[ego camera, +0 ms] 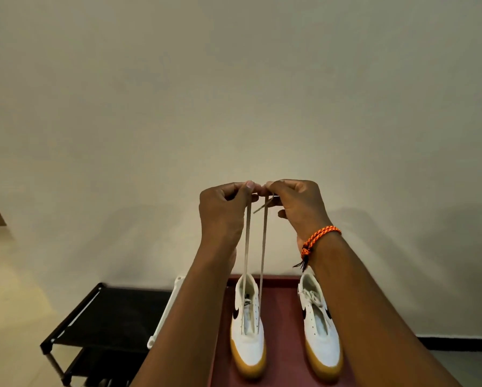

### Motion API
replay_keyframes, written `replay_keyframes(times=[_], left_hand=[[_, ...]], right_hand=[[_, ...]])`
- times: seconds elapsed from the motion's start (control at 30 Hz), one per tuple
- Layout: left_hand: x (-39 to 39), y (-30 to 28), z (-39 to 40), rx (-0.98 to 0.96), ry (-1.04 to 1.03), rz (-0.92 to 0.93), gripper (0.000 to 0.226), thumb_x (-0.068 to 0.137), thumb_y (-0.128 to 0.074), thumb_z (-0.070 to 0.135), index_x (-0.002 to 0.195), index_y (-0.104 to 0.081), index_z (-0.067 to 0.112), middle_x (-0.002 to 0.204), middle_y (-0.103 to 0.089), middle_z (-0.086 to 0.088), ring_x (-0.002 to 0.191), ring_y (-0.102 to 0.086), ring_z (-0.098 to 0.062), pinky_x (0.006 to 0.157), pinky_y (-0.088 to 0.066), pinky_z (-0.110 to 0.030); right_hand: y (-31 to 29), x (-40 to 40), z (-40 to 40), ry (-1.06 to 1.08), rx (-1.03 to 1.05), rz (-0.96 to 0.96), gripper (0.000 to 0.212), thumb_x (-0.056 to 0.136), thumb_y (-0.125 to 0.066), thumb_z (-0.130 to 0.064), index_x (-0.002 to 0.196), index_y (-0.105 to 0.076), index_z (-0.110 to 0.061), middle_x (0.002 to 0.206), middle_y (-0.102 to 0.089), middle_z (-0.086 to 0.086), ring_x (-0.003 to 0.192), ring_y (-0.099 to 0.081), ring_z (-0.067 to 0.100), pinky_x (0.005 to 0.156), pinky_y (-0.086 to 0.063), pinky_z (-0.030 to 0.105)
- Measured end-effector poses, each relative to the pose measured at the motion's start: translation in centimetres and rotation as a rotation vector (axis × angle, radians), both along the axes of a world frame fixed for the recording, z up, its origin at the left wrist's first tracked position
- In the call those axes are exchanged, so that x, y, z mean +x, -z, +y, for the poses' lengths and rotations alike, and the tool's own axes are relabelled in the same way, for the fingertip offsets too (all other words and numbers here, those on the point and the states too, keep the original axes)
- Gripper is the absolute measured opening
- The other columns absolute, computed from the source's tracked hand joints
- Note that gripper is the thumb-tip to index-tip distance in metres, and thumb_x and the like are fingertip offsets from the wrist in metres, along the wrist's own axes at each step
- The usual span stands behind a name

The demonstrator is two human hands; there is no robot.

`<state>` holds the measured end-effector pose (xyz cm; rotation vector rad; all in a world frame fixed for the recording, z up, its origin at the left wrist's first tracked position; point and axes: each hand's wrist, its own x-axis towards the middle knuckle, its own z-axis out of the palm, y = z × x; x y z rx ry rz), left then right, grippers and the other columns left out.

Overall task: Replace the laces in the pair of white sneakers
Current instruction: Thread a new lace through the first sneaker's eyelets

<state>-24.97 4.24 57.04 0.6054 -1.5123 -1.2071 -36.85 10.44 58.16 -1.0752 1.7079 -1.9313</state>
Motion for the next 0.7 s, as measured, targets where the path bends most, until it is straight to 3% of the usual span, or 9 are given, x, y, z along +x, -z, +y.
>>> replay_keyframes(times=[0.13,0.4,0.5,0.6,0.7], left_hand=[[0.2,-1.9,0.5,-0.019,-0.042,0.054,0.018,0.104,-0.069,0.022,0.097,-0.085,0.018,0.09,-0.082,0.005,0.092,-0.079,-0.011,0.096,-0.058,-0.032],[0.2,-2.9,0.4,-0.096,-0.125,-0.035,0.023,0.107,-0.063,0.029,0.105,-0.085,0.021,0.094,-0.082,0.008,0.097,-0.077,-0.009,0.098,-0.059,-0.032],[0.4,-2.9,0.3,-0.148,-0.18,-0.04,0.011,0.099,-0.074,0.018,0.102,-0.084,0.024,0.092,-0.081,0.01,0.091,-0.077,-0.006,0.094,-0.063,-0.033],[0.5,-3.0,0.1,-0.107,-0.194,0.022,0.021,0.091,-0.083,0.013,0.109,-0.075,0.022,0.091,-0.081,0.005,0.086,-0.079,-0.007,0.091,-0.064,-0.035],[0.3,-3.2,-0.4,-0.022,-0.179,0.055,0.025,0.091,-0.084,0.014,0.113,-0.076,0.022,0.09,-0.082,0.003,0.085,-0.08,-0.01,0.094,-0.063,-0.037]], right_hand=[[-1.7,0.8,0.6,0.018,-0.111,0.018,0.019,0.1,-0.065,-0.017,0.092,-0.081,-0.01,0.089,-0.081,-0.001,0.08,-0.077,0.014,0.078,-0.054,0.033],[-2.8,1.1,0.5,-0.059,-0.23,0.013,0.025,0.103,-0.056,-0.009,0.096,-0.08,-0.003,0.092,-0.08,0.01,0.09,-0.078,0.025,0.086,-0.063,0.039],[-2.2,1.2,0.3,-0.032,-0.249,0.07,0.02,0.101,-0.059,-0.001,0.101,-0.079,-0.004,0.094,-0.08,0.01,0.089,-0.078,0.023,0.084,-0.064,0.035],[-1.6,1.3,-0.3,0.048,-0.285,0.154,0.014,0.096,-0.072,-0.002,0.107,-0.075,-0.009,0.091,-0.079,0.006,0.083,-0.078,0.02,0.077,-0.065,0.03],[-1.6,1.4,-0.9,0.1,-0.299,0.136,0.023,0.092,-0.079,-0.007,0.113,-0.073,-0.011,0.088,-0.08,0.003,0.08,-0.078,0.017,0.075,-0.065,0.028]])
